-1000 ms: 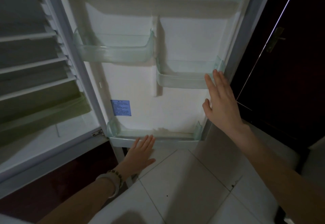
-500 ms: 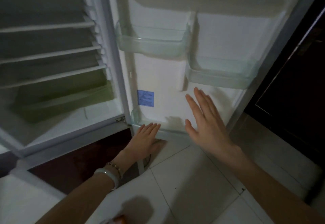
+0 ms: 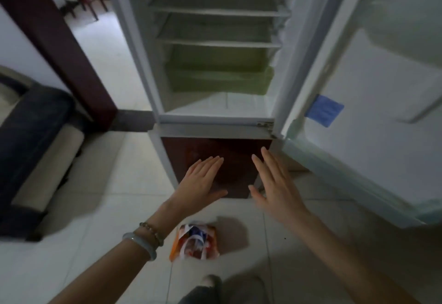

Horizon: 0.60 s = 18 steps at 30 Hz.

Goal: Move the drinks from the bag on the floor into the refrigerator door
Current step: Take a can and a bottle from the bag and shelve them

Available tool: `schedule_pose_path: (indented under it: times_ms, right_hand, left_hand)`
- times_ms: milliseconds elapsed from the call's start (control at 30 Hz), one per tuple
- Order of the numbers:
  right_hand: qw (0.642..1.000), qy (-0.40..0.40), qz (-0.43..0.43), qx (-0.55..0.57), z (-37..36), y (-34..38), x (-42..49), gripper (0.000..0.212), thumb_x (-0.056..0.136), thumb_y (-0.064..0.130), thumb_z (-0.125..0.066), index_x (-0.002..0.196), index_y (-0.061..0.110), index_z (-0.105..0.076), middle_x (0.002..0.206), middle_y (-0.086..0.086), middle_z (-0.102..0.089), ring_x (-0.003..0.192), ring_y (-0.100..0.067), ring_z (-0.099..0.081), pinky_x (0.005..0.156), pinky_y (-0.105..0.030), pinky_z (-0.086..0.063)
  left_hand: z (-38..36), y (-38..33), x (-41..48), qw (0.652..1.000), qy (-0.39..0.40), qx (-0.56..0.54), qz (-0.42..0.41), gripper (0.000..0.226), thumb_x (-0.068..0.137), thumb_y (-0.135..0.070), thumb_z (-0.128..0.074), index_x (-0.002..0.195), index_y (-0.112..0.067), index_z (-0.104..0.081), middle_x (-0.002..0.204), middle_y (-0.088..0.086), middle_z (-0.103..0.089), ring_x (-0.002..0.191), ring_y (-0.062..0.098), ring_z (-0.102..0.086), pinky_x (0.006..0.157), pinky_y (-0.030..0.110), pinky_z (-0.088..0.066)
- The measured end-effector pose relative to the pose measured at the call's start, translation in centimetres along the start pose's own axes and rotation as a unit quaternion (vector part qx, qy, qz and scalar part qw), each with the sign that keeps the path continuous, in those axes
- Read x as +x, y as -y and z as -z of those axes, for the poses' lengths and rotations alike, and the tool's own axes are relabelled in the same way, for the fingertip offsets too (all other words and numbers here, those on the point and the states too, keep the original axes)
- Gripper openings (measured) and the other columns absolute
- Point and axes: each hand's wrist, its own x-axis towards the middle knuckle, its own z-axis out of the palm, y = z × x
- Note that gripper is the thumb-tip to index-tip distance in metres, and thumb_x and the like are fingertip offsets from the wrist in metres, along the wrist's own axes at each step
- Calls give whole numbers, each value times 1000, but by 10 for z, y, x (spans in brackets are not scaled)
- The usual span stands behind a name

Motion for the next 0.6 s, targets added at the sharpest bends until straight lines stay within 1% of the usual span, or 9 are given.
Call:
schedule_pose_path:
  times_ms: [33,100,200,267,300,400,467,533,600]
  right_hand:
    - [1000,16,10,7,-11,8,3,71,79,26,-70,138,4,-35,145,-23,-33,133,-35,-31,106,-49,-36]
    - [998,48,24,14,-33,21,7,73,78,26,-72,137,4,-36,145,-23,-34,133,-33,-29,105,-50,-35]
    - [995,95,35,23,-64,36,8,72,80,27,-70,139,5,-35,148,-21,-30,136,-30,-24,108,-43,-23]
    - [989,134,42,47,-85,42,7,70,86,29,-63,143,8,-29,153,-16,-20,140,-26,-16,111,-37,-15]
    - [985,154,47,58,-97,43,6,69,87,30,-61,144,10,-26,154,-13,-15,141,-24,-12,113,-36,-14]
    - [974,206,51,74,-131,43,3,69,89,32,-58,146,14,-22,156,-9,-11,143,-24,-10,114,-39,-22]
    - [969,228,50,84,-154,39,-1,70,89,33,-57,146,14,-22,156,-9,-11,143,-24,-11,113,-40,-25]
    - [965,238,50,95,-181,33,-7,69,88,32,-58,145,13,-23,155,-10,-13,142,-24,-13,112,-40,-27]
    - [963,243,51,106,-212,26,-17,68,88,31,-58,145,13,-24,155,-11,-16,141,-25,-15,112,-38,-28]
  left_hand:
    - [-3,9,-13,1000,1,-2,20,81,83,-60,-37,145,-10,-25,149,10,-34,138,25,-28,113,36,-11]
    - [-10,27,-38,998,12,-9,60,81,84,-61,-35,146,-11,-21,152,8,-28,140,24,-24,113,33,-9]
    - [-27,49,-71,993,31,-10,113,84,84,-65,-29,147,-11,-17,153,8,-25,140,24,-22,113,32,-8]
    - [-41,60,-92,987,41,-9,153,85,83,-65,-29,147,-9,-20,151,10,-28,139,26,-26,113,35,-11]
    - [-49,65,-102,984,43,-10,172,85,83,-65,-30,146,-9,-21,151,11,-30,139,27,-27,112,36,-11]
    - [-76,74,-130,972,50,-14,230,88,80,-68,-30,147,-10,-21,152,10,-28,139,26,-26,111,35,-7]
    - [-99,77,-146,962,53,-20,267,86,82,-67,-36,147,-13,-18,153,8,-24,141,23,-22,110,32,-3]
    - [-128,79,-159,951,58,-35,301,81,87,-58,-46,148,-15,-15,155,5,-20,142,20,-18,112,31,-4]
    - [-160,82,-170,942,63,-44,328,79,88,-57,-45,148,-16,-15,155,5,-21,141,20,-19,112,32,-8]
